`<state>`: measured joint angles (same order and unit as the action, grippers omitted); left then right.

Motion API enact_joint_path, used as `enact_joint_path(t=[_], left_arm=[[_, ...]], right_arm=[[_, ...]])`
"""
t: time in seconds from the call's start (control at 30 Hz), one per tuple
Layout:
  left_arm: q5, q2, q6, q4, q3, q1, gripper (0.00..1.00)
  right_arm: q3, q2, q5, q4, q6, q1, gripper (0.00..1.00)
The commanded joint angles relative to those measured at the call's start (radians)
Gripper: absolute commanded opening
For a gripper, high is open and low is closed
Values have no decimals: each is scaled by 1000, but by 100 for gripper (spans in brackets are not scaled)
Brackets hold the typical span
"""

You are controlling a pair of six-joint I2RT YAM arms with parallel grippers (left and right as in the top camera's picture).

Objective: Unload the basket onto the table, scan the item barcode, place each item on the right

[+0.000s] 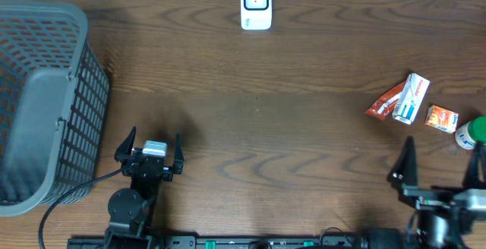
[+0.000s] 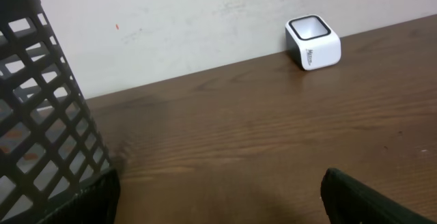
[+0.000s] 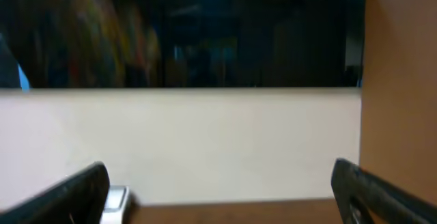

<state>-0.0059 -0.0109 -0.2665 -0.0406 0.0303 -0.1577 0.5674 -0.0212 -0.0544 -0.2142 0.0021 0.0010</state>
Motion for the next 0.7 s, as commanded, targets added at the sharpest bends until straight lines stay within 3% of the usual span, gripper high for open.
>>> enact_joint_path(t=[0.0, 0.43, 0.67], left_arm=[[-13, 6, -10, -11, -10, 4, 93], [-12, 6, -10, -11, -10, 4, 93], [-12, 6, -10, -11, -10, 4, 93]], right_arm=[[-96, 11, 51, 79, -14, -10, 99], [-496, 17, 11, 183, 53, -10, 99], [-562, 17, -1, 195, 60, -10, 99]])
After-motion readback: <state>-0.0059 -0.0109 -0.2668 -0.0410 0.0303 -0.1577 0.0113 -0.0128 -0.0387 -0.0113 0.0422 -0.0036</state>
